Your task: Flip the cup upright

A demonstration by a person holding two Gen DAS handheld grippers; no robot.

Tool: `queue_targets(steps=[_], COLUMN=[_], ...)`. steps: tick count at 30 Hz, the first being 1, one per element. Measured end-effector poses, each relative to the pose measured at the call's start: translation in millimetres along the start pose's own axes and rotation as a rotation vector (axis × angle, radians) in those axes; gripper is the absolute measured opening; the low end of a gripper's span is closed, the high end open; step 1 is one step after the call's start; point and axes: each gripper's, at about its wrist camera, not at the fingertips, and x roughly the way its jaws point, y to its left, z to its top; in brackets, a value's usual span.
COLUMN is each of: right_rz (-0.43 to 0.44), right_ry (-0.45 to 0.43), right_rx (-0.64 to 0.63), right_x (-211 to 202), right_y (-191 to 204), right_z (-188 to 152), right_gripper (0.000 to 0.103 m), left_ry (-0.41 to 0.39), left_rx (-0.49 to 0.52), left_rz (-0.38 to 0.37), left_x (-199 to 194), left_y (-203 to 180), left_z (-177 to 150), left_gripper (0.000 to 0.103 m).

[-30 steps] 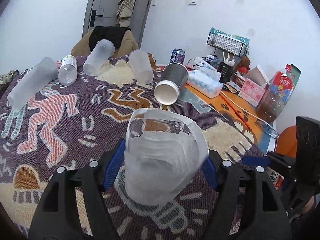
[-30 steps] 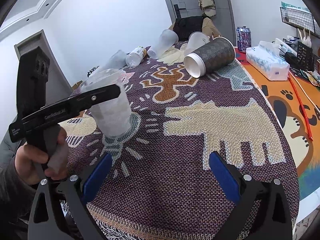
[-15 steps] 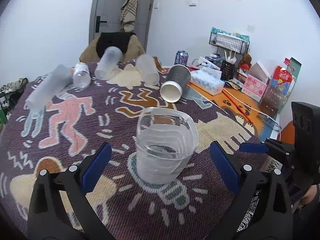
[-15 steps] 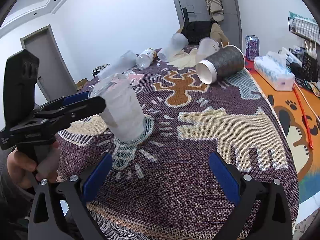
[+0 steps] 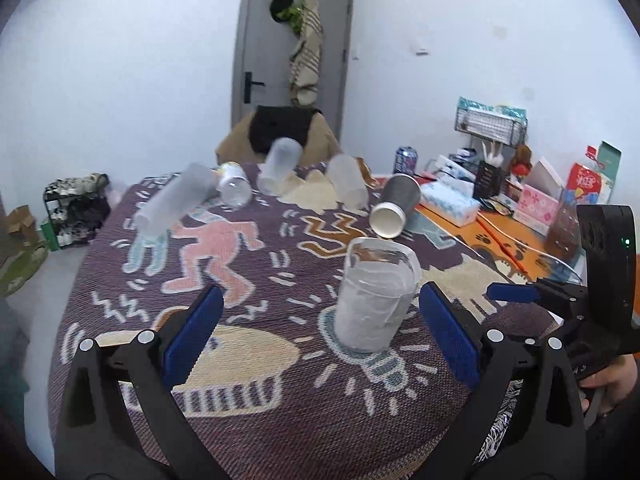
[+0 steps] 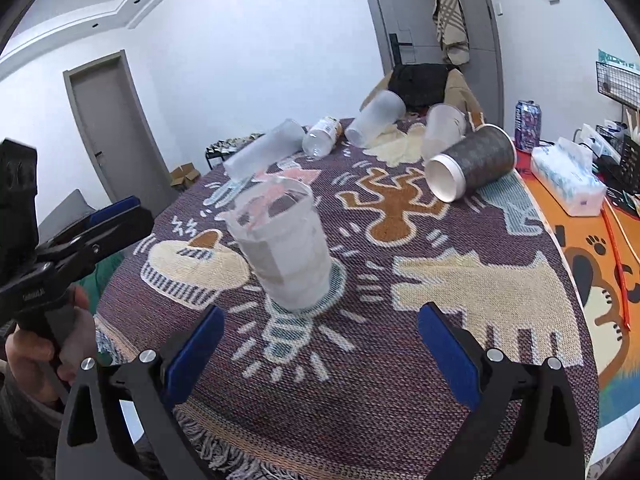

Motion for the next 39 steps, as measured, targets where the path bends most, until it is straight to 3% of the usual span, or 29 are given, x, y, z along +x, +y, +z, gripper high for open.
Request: queue_targets(steps=[4,10,22,39], right_rz=[0.016,0.04,0.045,0.058], right_ry=[-0.037,-0.108,-0.142,-0.157], right_rx=[-0.025,-0.034,-0.011,-0.01], right_x=[-4.1,-18.2,-31.1,-29.6], right_y=[8.1,13.6,14.1,26.4], right_z=[0.6,-0.4,-8.4,-20.5], right_gripper=[0.095,0.095,0.095,0.095], left_ry=[-0.044,-0.076,-0.111,-0.111], left_rx=[-0.016,-0.047,-0.075,-0.073], left_rz=[0.075,0.12,0.246,0.259], left_x=[-17.8,-39.3,-65.9,-83.0], left_y=[6.3,15.0,28.0,35.6], left_z=[-2.2,-6.6,-29.3,-38.6], left_gripper=[0.097,0.097,0.097,0.097])
